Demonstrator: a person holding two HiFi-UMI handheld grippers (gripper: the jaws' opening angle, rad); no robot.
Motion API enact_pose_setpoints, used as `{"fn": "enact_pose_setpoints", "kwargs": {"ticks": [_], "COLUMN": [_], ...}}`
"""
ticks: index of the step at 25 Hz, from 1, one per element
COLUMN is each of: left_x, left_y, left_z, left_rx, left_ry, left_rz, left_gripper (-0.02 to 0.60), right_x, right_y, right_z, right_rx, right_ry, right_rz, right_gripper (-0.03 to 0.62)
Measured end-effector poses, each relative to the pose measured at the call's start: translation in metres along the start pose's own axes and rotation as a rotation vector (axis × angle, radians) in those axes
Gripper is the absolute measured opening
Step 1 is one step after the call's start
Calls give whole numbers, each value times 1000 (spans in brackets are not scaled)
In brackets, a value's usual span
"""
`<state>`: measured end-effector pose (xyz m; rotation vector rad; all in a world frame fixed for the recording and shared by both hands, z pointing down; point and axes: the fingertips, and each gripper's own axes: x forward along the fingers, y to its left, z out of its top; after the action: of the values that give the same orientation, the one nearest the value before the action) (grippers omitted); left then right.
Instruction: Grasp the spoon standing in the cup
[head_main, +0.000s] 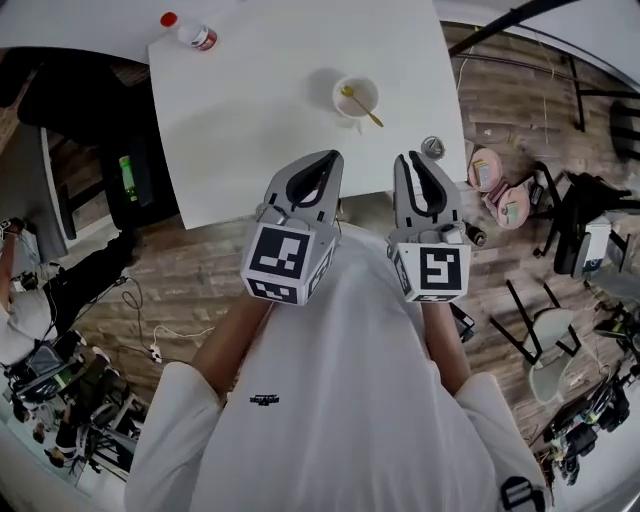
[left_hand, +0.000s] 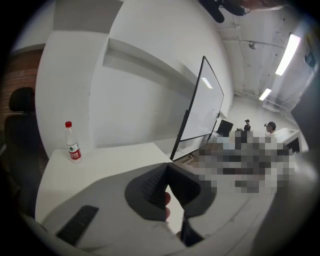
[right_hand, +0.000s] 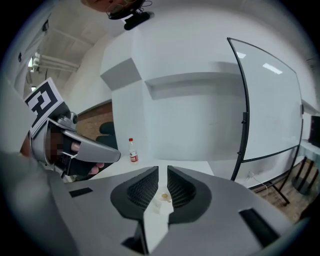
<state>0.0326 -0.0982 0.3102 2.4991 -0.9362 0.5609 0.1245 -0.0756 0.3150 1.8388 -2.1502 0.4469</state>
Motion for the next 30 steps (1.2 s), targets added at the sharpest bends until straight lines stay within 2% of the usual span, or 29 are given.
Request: {"fn": "enact_pose_setpoints", "kwargs": {"ticks": [4, 7, 13, 20, 25, 30], "left_x": [16, 26, 43, 56, 64, 71], "left_y": [10, 15, 17, 28, 38, 43], "left_z": [-10, -20, -42, -68, -83, -97], "left_rx": [-37, -41, -92, -142, -187, -226], "left_ry": [22, 47, 91, 113, 116, 121], "left_rz": [59, 93, 151, 199, 229, 241], "left_gripper": [-3, -3, -3, -3, -3, -3], "right_x": [25, 43, 64, 93, 104, 123], "right_y": [-2, -7, -19, -14, -10, -10], "right_z": [-14, -25, -54, -81, -104, -115], "right_rx": [7, -5, -71, -85, -181, -114], "right_ry": [33, 73, 125, 141, 234, 185], "right_rz": [94, 126, 141, 184, 179, 162], "right_gripper": [47, 63, 107, 112, 118, 118]}}
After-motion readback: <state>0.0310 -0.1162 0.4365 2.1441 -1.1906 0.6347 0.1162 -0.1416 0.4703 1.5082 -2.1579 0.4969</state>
